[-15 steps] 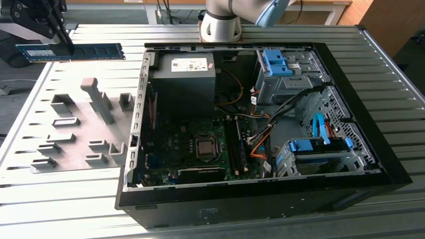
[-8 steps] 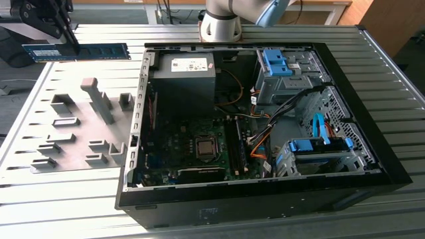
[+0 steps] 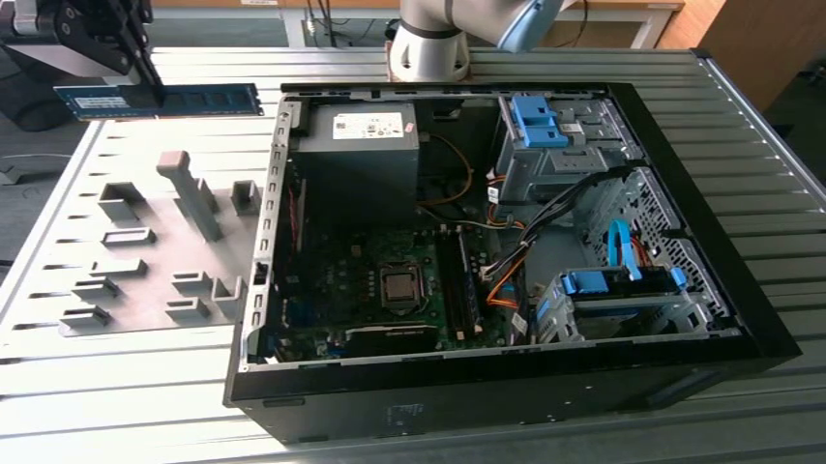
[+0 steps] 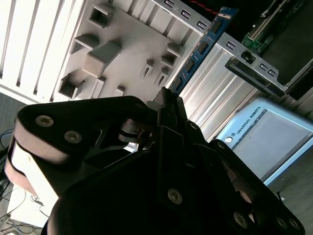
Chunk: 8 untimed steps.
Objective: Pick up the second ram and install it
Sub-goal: 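Pick up the second ram and move it above second insertion slot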
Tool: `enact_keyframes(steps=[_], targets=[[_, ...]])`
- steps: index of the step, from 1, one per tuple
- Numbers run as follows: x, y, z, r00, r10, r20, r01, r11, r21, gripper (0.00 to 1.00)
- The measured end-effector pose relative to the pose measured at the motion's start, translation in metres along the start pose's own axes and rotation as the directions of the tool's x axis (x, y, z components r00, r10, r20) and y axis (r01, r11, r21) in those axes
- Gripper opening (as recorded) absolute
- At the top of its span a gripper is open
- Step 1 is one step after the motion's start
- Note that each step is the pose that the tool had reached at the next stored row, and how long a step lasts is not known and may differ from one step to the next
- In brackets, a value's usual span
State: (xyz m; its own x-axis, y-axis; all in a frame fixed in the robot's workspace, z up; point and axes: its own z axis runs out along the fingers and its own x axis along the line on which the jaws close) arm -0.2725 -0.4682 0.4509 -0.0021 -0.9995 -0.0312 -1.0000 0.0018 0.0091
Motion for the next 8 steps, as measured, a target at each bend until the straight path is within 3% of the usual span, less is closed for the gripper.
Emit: enact_keyframes(steps=[8], targets=[[0.0,-0.0076,-0.0001,1.0,0.0,-0.0001,0.0,1.0,-0.0001,0.14]])
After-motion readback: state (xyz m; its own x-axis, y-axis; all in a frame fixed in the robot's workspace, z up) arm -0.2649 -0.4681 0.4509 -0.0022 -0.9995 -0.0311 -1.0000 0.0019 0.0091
